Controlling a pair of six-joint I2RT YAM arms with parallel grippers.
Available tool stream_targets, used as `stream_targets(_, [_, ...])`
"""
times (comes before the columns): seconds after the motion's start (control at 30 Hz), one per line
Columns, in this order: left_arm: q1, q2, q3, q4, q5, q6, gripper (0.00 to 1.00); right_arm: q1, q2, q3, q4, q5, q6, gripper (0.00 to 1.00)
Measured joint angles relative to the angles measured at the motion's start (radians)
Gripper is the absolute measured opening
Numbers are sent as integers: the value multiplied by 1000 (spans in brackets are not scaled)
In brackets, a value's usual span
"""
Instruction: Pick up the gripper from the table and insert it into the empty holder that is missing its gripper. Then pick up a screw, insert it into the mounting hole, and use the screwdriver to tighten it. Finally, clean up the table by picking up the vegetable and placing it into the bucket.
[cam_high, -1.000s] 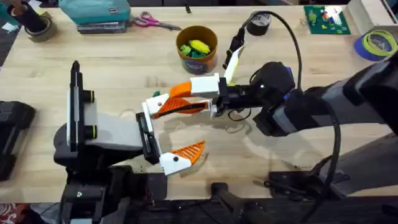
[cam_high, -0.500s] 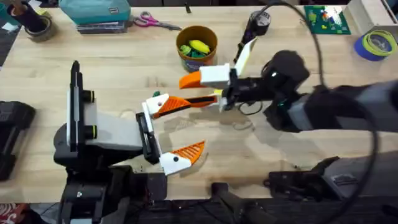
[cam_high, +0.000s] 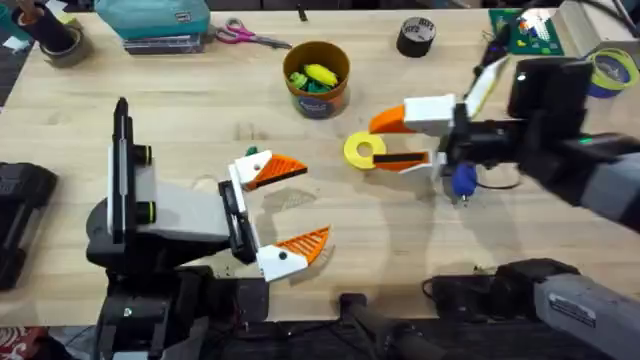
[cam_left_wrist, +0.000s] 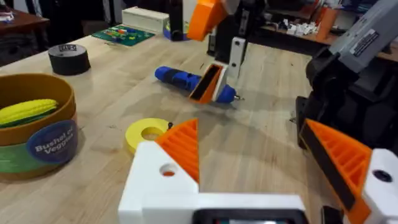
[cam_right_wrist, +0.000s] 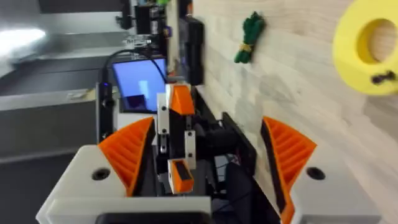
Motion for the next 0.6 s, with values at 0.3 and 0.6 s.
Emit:
stream_targets(0.3, [0, 0, 0, 0, 0, 0, 986, -55, -111, 329, -801, 243, -500, 997])
stream_targets(0.6, [0, 0, 0, 0, 0, 0, 985, -55, -178, 597, -1087, 603, -691, 997])
